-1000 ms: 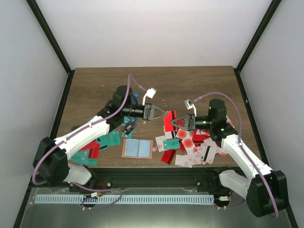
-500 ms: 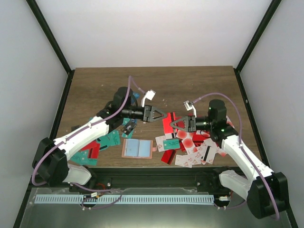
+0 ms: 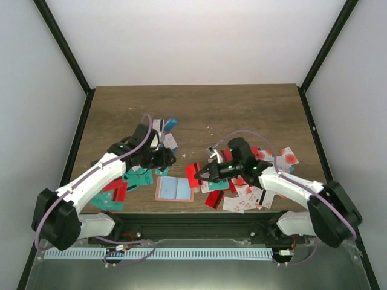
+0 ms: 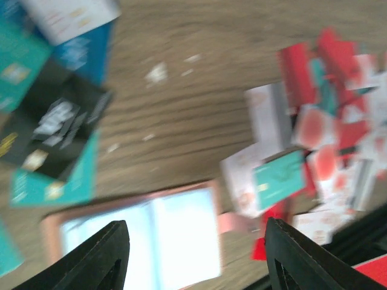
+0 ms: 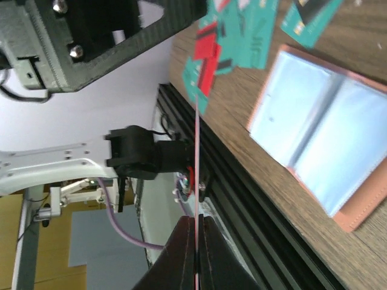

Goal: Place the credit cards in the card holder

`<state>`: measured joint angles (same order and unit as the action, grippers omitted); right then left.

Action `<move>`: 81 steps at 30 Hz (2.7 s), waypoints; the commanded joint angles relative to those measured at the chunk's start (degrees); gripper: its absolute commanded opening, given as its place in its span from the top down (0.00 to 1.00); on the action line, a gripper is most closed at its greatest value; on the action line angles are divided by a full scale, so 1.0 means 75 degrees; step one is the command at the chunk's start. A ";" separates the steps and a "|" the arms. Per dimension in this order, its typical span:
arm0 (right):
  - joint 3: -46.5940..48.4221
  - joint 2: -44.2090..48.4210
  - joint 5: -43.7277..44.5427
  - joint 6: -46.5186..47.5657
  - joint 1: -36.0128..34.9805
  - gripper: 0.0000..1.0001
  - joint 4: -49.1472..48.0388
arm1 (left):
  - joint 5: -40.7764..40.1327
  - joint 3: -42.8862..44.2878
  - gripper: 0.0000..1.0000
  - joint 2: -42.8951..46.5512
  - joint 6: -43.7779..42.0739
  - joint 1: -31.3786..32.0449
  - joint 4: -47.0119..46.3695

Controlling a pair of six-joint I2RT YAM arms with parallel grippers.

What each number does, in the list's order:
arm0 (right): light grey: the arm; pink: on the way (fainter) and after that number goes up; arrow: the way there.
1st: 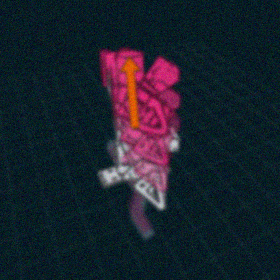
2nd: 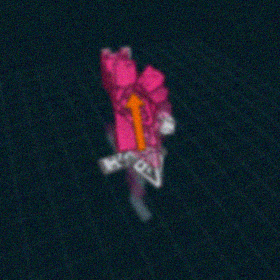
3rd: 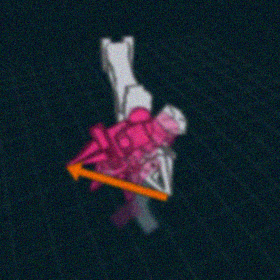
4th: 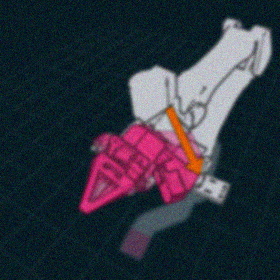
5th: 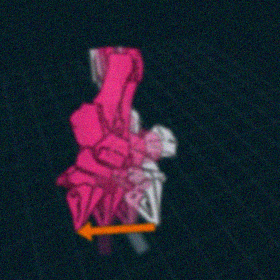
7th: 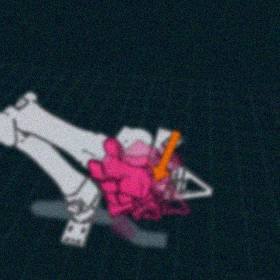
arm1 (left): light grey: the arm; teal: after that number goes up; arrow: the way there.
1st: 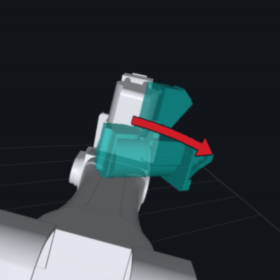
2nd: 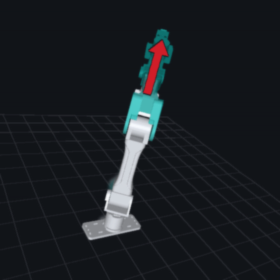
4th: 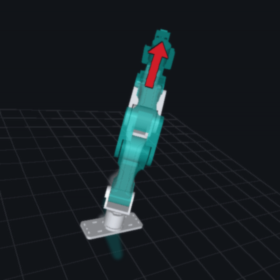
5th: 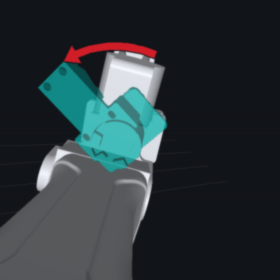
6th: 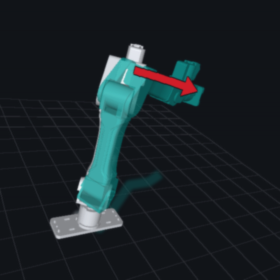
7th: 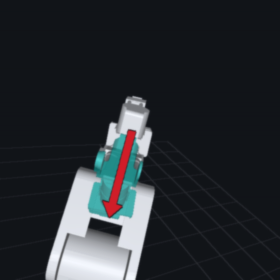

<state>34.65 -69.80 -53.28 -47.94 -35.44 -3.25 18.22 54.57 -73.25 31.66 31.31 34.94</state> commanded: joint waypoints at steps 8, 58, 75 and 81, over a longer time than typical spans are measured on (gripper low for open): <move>0.0985 -0.2410 0.0843 -0.0091 -0.1224 0.99 0.0073 | -0.1269 -0.1477 0.38 0.0130 0.0242 -0.0266 0.1248; 0.1203 -0.3645 0.0779 0.0726 -0.0982 0.99 0.0865 | -0.0367 -0.2401 0.88 -0.1202 0.0560 -0.0185 0.0064; 0.1241 -0.3819 0.0481 0.0722 -0.0980 0.99 0.0114 | -0.0307 -0.2387 0.89 -0.1200 0.0548 -0.0100 0.0090; 0.1238 -0.3924 0.0731 0.0749 -0.0971 0.99 0.0052 | -0.0337 -0.2344 0.89 -0.1245 0.0560 -0.0100 0.0151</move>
<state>43.20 -98.00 -48.21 -42.52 -42.87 -0.62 16.97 38.02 -80.84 35.79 29.85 34.24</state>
